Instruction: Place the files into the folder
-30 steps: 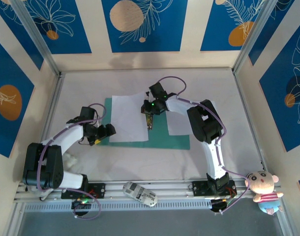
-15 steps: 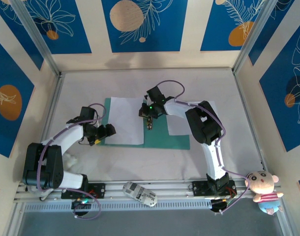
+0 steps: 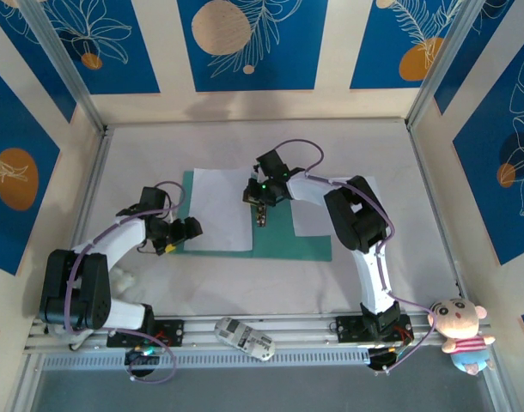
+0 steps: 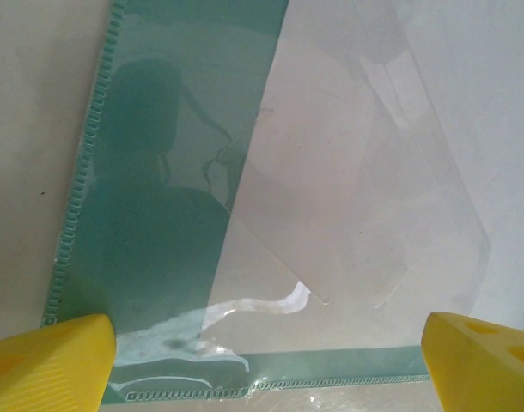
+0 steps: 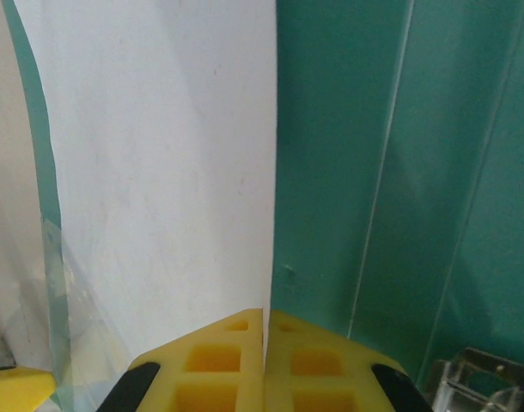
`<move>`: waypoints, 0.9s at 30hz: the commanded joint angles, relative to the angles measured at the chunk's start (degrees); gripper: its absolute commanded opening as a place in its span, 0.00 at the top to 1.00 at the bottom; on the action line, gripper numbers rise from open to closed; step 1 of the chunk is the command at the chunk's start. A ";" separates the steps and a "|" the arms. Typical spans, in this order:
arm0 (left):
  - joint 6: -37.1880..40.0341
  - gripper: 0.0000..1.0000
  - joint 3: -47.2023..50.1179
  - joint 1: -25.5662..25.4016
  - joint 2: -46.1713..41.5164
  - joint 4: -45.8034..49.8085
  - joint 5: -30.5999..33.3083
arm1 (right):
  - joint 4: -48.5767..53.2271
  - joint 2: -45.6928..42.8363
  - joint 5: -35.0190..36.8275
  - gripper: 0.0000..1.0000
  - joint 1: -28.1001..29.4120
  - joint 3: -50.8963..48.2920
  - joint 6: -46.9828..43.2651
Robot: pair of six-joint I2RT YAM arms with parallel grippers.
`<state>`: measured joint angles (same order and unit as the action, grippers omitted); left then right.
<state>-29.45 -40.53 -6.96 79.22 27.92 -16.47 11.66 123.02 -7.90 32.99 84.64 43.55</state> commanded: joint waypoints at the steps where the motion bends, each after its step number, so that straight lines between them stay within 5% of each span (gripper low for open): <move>1: 0.45 0.08 0.50 0.64 -1.34 0.47 -0.89 | 1.37 -1.03 0.36 1.00 -0.72 1.73 -0.80; 27: 0.16 0.08 0.10 0.71 -2.81 1.21 -0.43 | -2.34 -0.59 0.98 1.00 2.25 -1.23 5.54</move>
<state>-29.47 -40.53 -6.96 77.87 27.97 -16.47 9.74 123.02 -7.55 34.63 84.25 47.75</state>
